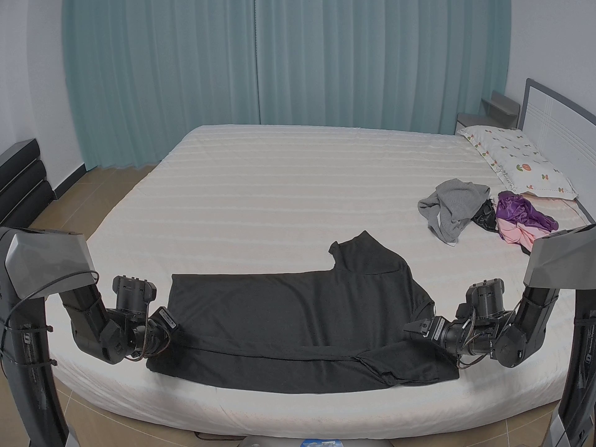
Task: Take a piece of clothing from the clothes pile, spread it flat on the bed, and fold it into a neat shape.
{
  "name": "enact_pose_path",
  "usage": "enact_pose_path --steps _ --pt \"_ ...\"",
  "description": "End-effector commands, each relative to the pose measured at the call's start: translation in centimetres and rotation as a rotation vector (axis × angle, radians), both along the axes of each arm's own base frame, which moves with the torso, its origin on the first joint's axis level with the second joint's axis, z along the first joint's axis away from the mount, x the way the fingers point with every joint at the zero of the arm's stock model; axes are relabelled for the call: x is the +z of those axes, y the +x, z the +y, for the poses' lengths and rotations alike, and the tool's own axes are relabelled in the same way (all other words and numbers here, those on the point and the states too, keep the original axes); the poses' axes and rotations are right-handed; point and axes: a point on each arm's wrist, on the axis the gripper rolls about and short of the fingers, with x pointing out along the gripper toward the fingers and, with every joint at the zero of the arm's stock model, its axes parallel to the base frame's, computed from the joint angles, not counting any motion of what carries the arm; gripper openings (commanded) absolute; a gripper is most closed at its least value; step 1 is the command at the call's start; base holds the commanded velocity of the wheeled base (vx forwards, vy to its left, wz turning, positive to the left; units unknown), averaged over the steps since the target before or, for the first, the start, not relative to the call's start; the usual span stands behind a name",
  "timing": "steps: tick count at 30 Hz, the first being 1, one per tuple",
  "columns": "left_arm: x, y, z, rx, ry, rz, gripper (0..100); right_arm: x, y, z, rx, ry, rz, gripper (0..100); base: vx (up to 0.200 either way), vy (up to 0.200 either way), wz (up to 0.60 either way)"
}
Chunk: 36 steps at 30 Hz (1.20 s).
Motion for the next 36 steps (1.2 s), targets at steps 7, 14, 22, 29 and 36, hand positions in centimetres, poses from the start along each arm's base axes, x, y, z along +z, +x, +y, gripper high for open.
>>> enact_pose_path --steps 7,14,22,29,36 --pt "2.1 -0.1 1.2 0.044 -0.011 -0.055 0 0.2 0.3 0.1 0.002 0.007 -0.037 100 0.000 0.000 0.00" --pt "2.1 -0.1 1.2 0.043 -0.014 -0.058 0 -0.3 0.5 0.2 0.018 -0.002 -0.041 100 0.000 0.000 0.00" --pt "2.1 -0.1 1.2 0.039 -0.016 -0.057 0 -0.5 0.6 -0.1 0.050 -0.007 -0.050 100 0.000 0.000 0.00" --pt "2.0 -0.2 1.1 0.035 -0.017 -0.050 0 -0.3 1.2 -1.4 0.017 -0.010 -0.101 100 0.000 0.000 0.00" --pt "2.0 -0.2 1.1 0.034 -0.018 -0.050 0 -1.0 1.5 -1.6 0.055 -0.023 -0.102 100 0.000 0.000 0.00"
